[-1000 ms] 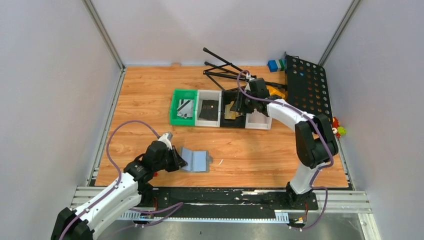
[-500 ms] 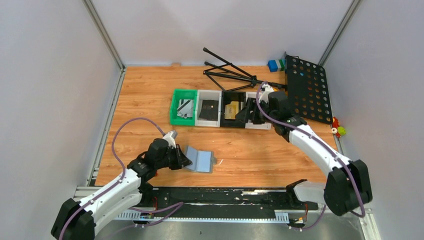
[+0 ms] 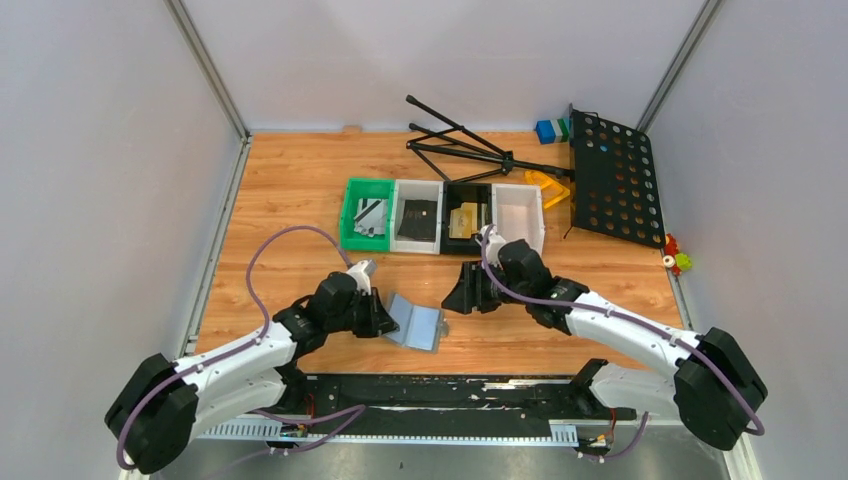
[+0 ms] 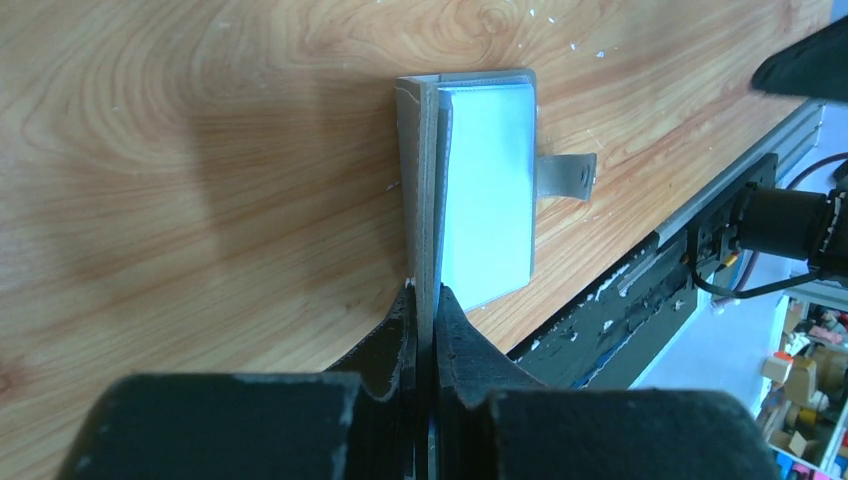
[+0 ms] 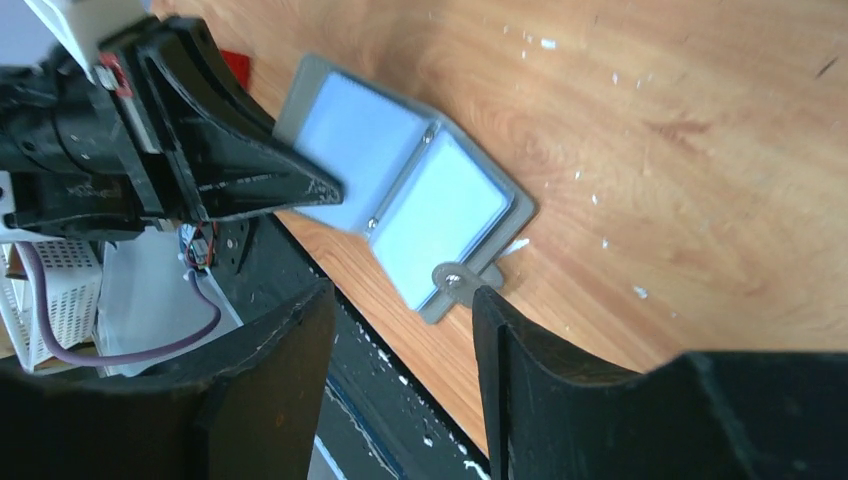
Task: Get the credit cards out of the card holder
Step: Close the credit card at the center of the board.
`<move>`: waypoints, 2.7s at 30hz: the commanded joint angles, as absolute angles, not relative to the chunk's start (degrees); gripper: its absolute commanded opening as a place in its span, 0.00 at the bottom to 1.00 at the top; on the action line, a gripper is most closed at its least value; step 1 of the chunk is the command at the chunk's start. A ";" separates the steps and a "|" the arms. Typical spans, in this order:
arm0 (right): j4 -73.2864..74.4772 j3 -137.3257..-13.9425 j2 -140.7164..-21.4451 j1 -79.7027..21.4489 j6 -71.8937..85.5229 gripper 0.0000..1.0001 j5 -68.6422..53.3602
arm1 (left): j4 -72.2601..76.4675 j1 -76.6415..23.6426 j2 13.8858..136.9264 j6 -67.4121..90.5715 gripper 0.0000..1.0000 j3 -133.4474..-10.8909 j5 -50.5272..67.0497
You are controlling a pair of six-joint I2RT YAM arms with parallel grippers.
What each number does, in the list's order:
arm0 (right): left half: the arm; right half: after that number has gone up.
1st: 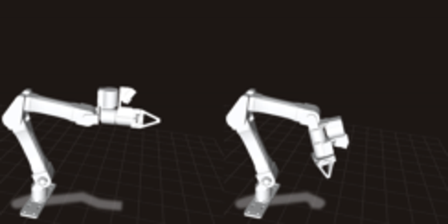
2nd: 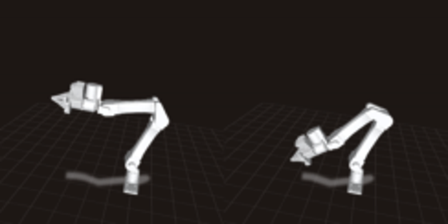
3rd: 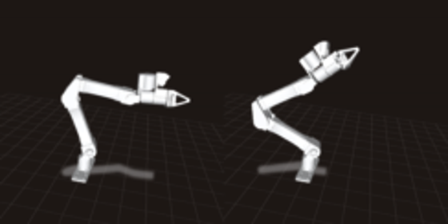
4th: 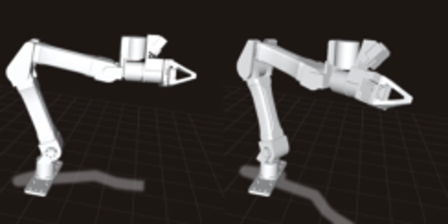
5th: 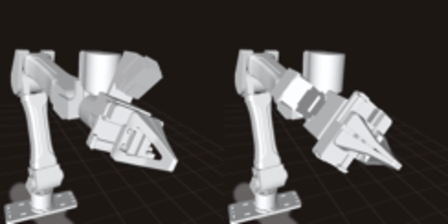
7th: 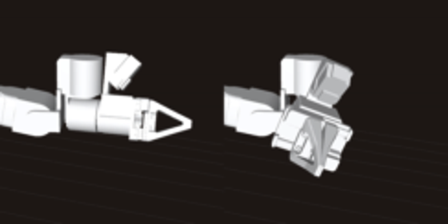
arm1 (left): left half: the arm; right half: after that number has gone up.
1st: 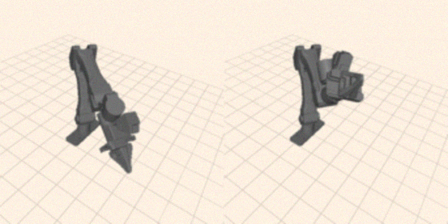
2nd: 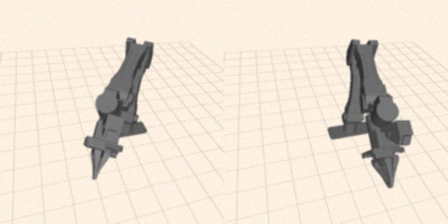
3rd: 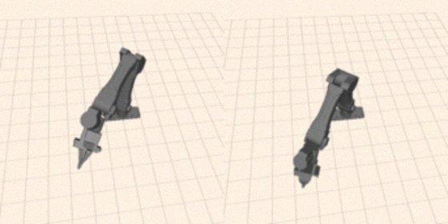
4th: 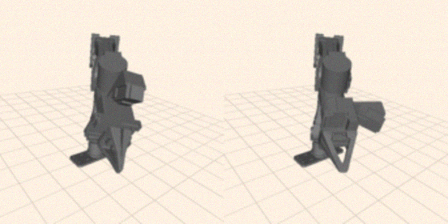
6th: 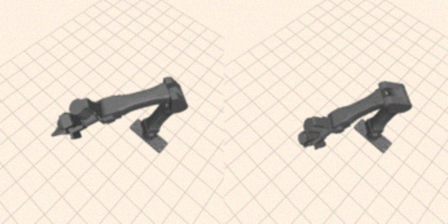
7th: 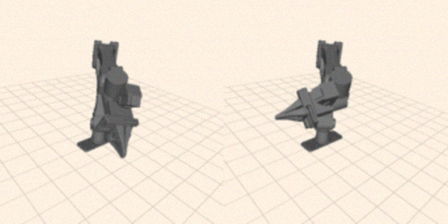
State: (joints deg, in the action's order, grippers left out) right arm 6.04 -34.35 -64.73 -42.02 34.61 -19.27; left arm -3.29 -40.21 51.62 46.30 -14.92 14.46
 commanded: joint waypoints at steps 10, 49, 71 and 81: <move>-5.93 -29.60 -69.39 -50.21 42.53 0.45 -14.65 | 2.16 -43.24 60.87 45.75 0.00 -21.44 11.18; -7.82 -32.56 -84.82 -53.66 43.27 0.00 -14.77 | 0.26 -42.41 52.86 47.82 0.35 -20.10 13.19; -7.91 -34.18 -86.99 -54.31 43.18 0.00 -15.73 | 4.43 -34.98 52.65 48.70 0.38 -18.11 24.83; -7.90 -34.67 -87.43 -54.49 43.23 0.00 -15.97 | 7.91 -34.69 53.13 49.78 0.36 -17.24 27.09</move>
State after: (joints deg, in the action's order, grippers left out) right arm -6.37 -32.75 -86.96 -54.00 43.05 -15.70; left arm 3.57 -35.09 53.52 48.95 -17.89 25.06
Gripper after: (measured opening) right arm 0.009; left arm 0.373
